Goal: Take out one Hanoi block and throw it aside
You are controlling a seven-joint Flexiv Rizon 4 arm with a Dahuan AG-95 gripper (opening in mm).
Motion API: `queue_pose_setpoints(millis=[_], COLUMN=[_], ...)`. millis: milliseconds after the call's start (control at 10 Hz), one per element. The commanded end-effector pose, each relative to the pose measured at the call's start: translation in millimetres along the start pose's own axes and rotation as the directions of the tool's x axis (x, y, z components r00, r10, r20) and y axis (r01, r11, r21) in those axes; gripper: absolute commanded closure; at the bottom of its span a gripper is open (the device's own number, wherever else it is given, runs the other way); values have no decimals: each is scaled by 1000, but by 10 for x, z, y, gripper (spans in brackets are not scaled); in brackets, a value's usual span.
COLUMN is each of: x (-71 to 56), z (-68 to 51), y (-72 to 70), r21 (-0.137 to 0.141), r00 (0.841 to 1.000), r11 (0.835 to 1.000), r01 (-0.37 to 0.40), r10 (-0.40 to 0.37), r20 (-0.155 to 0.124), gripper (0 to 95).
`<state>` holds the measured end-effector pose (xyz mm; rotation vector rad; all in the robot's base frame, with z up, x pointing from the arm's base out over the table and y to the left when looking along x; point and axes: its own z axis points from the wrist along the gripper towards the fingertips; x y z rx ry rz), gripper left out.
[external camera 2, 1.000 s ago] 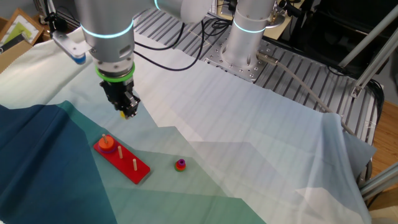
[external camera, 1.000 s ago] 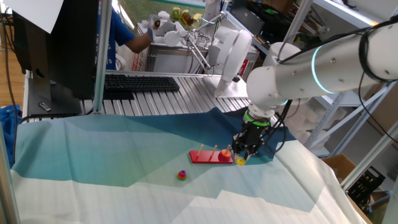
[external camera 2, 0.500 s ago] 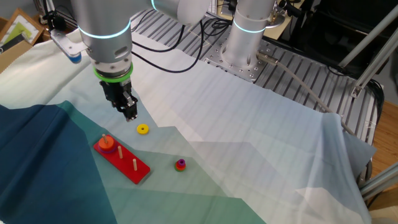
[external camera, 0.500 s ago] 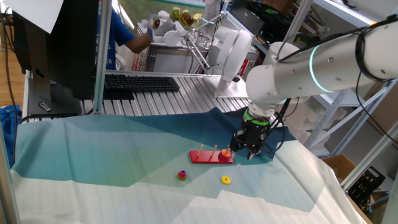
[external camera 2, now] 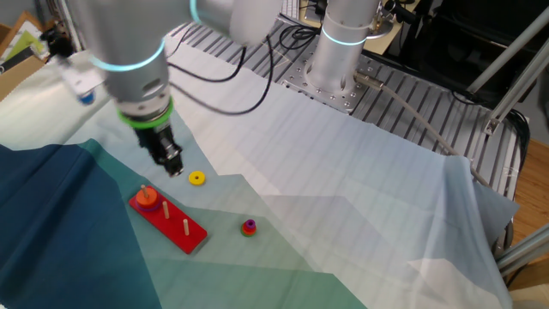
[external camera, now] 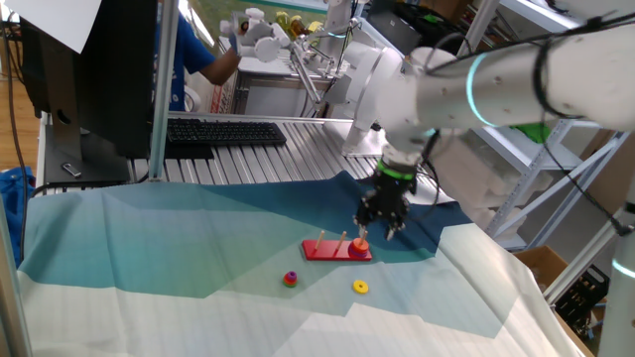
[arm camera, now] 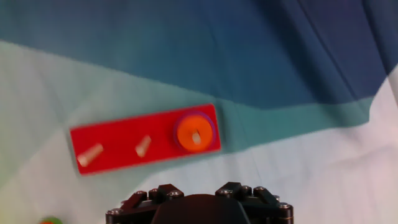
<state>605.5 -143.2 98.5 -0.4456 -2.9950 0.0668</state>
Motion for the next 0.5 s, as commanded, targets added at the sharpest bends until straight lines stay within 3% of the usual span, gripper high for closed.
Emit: queue_pose_setpoints(millis=[100,400,500], x=[-79,-215,-236], z=[-60,-129,-140], y=[32,67,71], r21=[6,17,18], r00=[999,996,995], r11=[999,998,997], r01=[-33,-68,-77], r10=[33,69,78], r20=[-15,-61,-63], gripper=[380,380,380])
